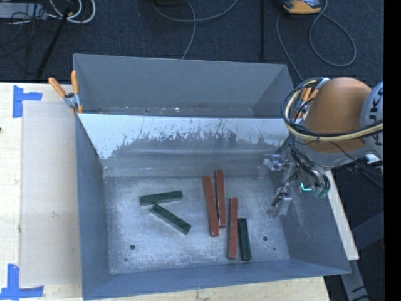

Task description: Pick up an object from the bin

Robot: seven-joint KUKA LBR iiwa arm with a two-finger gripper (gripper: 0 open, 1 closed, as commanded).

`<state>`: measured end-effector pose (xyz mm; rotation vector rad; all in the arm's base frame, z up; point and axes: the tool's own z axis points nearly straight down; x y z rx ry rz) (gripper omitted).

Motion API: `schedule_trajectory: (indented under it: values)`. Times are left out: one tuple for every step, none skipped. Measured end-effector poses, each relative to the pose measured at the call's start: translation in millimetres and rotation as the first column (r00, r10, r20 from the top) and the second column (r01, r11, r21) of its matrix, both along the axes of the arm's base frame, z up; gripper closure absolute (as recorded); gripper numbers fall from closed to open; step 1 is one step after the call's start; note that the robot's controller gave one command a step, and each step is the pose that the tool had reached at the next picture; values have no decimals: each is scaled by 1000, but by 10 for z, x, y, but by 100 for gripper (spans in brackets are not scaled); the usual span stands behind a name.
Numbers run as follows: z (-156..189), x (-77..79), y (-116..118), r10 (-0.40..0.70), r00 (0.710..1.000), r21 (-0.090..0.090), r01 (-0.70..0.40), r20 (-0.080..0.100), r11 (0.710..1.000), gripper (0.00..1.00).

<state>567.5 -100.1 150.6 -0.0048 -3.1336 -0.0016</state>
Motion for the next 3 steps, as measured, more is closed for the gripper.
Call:
schedule_trajectory:
  values:
    - [-848,-127,406,43,999,1,-43,-1,999,0]
    - [-278,-246,622,48,999,0,-48,11,999,0]
    - [-810,-768,699,-154,988,-1,154,8,988,0]
